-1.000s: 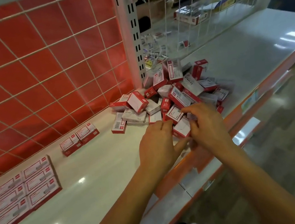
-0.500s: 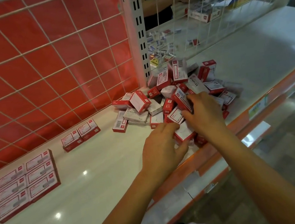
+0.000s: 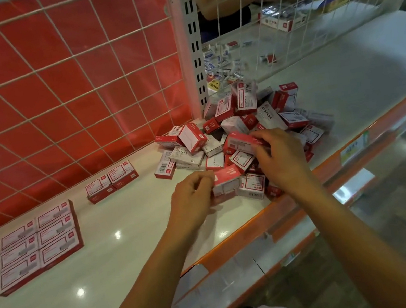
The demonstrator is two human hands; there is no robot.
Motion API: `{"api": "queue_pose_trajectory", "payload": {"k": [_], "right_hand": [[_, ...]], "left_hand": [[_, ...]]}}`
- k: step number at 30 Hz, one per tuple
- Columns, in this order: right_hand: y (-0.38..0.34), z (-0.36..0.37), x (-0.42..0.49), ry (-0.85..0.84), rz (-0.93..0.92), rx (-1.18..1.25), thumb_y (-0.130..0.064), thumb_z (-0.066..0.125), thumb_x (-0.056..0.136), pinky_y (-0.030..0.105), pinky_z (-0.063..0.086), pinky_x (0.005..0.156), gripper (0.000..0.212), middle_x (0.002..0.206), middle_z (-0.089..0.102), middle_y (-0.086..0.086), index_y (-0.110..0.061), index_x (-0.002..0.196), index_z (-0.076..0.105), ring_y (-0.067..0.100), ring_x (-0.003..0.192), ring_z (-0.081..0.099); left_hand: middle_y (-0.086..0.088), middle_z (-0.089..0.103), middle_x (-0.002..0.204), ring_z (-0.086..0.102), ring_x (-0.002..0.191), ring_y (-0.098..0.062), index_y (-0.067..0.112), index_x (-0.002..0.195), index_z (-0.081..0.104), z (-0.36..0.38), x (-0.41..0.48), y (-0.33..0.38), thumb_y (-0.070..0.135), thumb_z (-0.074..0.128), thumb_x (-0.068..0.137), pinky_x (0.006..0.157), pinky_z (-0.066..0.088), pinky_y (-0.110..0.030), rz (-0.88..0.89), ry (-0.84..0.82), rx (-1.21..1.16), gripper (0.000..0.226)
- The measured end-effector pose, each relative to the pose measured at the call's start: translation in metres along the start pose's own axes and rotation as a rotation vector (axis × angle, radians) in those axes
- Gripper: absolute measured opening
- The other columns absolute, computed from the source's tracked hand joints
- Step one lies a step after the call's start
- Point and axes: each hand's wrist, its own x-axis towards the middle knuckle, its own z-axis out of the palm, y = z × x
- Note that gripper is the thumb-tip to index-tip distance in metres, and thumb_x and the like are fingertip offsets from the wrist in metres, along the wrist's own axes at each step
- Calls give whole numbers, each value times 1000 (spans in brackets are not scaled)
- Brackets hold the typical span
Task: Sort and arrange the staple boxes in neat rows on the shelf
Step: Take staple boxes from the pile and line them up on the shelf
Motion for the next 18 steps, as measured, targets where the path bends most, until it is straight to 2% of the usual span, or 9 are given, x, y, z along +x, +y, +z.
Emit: {"api": "queue_pose_trajectory", "payload": {"k": [2,4,7,9,13,16,18], "right_hand": [[-3,1,-2,-10,-12,100,-19,52,95,28,43,80,28,112,61,9,-13,120,62,21,100,57],[-6,1,-4,-41,2,226,-19,52,95,26,46,81,26,109,63,2,-14,119,63,13,97,57],[-11,3,-8,-122,104,438,-20,52,95,27,53,81,24,102,61,-12,-23,117,62,6,93,60],[-15,5,-11,-185,197,616,-17,52,96,30,58,73,20,102,61,-5,-27,110,62,10,91,63],[-21,6,-16,-244,283,796,-12,49,97,25,58,66,20,102,66,4,-25,100,64,13,87,67],[-25,6,-19,-277,365,936,-8,48,97,19,55,61,19,102,66,4,-15,108,63,8,81,69],[-28,5,-21,-295,398,1002,-7,47,97,20,55,60,20,102,66,5,-12,110,61,7,78,70]], "left_hand": [[-4,71,100,72,76,-17,28,93,63,-5,-1,1,30,43,100,73,59,-43,-31,15,-44,22],[-5,70,100,72,75,-19,26,102,63,-10,-3,3,32,42,101,77,58,-46,-36,16,-93,22],[-3,70,102,73,76,-19,26,115,61,-17,-4,4,38,38,101,69,55,-38,-76,25,-134,29],[-2,71,101,73,76,-21,30,115,62,-21,-4,3,41,35,101,62,49,-31,-109,24,-161,32],[-3,72,101,73,79,-27,33,116,61,-28,-6,2,44,33,101,63,45,-31,-130,27,-225,34],[-4,73,98,72,80,-29,31,110,65,-32,-7,0,46,30,101,74,48,-37,-141,20,-259,39],[-5,74,94,72,82,-29,28,107,66,-34,-7,0,47,32,100,76,51,-36,-183,6,-309,40]]}}
